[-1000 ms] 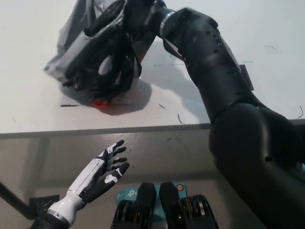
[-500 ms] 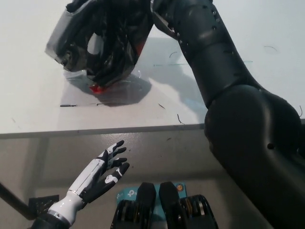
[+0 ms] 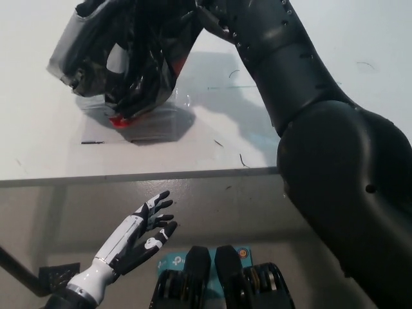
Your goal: The robot uses its right hand to pick up a bag of coffee beans and puts it in the black plastic bag, then the robot grabs the top of the bag and lifts it.
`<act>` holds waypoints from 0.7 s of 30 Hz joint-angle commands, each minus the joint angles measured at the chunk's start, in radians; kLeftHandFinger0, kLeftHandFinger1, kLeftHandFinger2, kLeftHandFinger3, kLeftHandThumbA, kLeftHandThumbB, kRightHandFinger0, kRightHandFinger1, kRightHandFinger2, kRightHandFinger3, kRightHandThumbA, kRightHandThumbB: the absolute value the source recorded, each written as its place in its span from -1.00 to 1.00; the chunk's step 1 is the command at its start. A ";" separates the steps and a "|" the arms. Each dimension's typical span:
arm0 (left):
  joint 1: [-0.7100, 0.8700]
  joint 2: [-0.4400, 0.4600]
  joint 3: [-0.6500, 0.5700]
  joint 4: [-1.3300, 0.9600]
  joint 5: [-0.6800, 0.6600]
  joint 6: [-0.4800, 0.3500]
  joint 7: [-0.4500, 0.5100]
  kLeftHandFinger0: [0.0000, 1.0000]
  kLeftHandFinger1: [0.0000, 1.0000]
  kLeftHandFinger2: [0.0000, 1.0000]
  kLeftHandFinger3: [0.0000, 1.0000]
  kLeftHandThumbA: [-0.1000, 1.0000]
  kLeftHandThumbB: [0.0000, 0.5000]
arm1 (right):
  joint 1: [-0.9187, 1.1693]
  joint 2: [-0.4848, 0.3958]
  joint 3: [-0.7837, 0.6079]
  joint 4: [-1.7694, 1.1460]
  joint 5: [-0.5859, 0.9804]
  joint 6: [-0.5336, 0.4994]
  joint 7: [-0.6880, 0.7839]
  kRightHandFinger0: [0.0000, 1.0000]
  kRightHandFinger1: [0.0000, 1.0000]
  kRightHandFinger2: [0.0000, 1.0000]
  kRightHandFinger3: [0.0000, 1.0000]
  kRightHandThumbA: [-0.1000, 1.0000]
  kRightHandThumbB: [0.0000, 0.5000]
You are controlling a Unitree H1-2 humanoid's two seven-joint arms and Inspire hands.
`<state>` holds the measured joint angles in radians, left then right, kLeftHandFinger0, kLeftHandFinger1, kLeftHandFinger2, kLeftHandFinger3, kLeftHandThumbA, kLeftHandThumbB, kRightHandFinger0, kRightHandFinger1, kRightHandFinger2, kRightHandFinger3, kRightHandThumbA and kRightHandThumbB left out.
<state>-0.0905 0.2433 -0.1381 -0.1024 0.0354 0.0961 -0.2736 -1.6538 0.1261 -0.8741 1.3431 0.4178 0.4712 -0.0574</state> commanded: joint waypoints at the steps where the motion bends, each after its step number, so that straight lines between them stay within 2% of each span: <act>1: -0.029 0.012 -0.009 -0.037 0.013 -0.042 -0.012 0.85 0.75 1.00 1.00 0.42 -0.51 | -0.568 -0.072 0.041 -0.049 0.097 -0.090 0.068 -1.00 -0.76 0.17 0.54 -0.17 -1.00; 3: -0.027 0.015 -0.011 -0.039 0.017 -0.041 -0.011 0.85 0.75 1.00 1.00 0.42 -0.50 | -0.543 -0.072 0.047 -0.052 0.092 -0.095 0.063 -1.00 -0.78 0.14 0.59 -0.13 -1.00; 5: -0.026 0.016 -0.012 -0.041 0.019 -0.040 -0.011 0.85 0.75 1.00 1.00 0.42 -0.49 | -0.513 -0.071 0.051 -0.058 0.091 -0.098 0.066 -1.00 -0.73 0.23 0.63 -0.33 -1.00; 8: -0.024 0.018 -0.015 -0.045 0.023 -0.037 -0.011 0.87 0.74 1.00 1.00 0.42 -0.49 | -0.456 -0.071 0.053 -0.061 0.091 -0.089 0.070 -1.00 -0.71 0.29 0.78 -0.43 -1.00; 9: -0.025 0.019 -0.017 -0.048 0.026 -0.029 -0.011 0.90 0.76 1.00 1.00 0.42 -0.46 | -0.413 -0.072 0.068 -0.067 0.079 -0.083 0.085 -1.00 -0.69 0.28 0.60 -0.46 -1.00; 13: -0.028 0.018 -0.020 -0.049 0.021 -0.030 -0.014 0.90 0.75 1.00 1.00 0.36 -0.49 | -0.291 -0.067 0.119 -0.074 0.034 -0.080 0.109 -1.00 -0.72 0.18 0.58 -0.54 -1.00; 15: -0.034 0.021 -0.021 -0.045 0.023 -0.036 -0.015 0.91 0.76 1.00 1.00 0.36 -0.52 | -0.170 -0.062 0.216 -0.074 -0.057 -0.117 0.122 -1.00 -0.77 0.10 0.56 -0.61 -1.00; 17: -0.035 0.022 -0.021 -0.045 0.023 -0.035 -0.015 0.88 0.76 1.00 1.00 0.33 -0.55 | -0.121 -0.067 0.291 -0.075 -0.104 -0.131 0.138 -1.00 -0.79 0.08 0.57 -0.57 -1.00; 18: -0.037 0.022 -0.021 -0.048 0.021 -0.029 -0.017 0.86 0.76 1.00 1.00 0.31 -0.57 | -0.074 -0.072 0.376 -0.083 -0.154 -0.157 0.160 -1.00 -0.74 0.09 0.52 -0.55 -1.00; 19: -0.037 0.023 -0.022 -0.050 0.023 -0.027 -0.018 0.83 0.76 1.00 1.00 0.30 -0.56 | -0.047 -0.077 0.420 -0.079 -0.184 -0.167 0.167 -1.00 -0.69 0.15 0.62 -0.53 -0.98; 20: -0.037 0.023 -0.022 -0.053 0.027 -0.025 -0.017 0.83 0.76 1.00 1.00 0.30 -0.55 | -0.007 -0.086 0.499 -0.072 -0.235 -0.181 0.183 -1.00 -0.60 0.20 0.62 -0.45 -1.00; 21: -0.039 0.025 -0.024 -0.056 0.033 -0.020 -0.017 0.80 0.76 1.00 1.00 0.29 -0.57 | 0.046 -0.103 0.623 -0.061 -0.330 -0.195 0.205 -0.74 -0.23 0.60 0.88 -0.36 -0.91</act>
<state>-0.1033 0.2467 -0.1532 -0.1114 0.0472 0.0942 -0.2772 -1.6619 0.0903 -0.5419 1.3187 0.3344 0.4249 -0.0085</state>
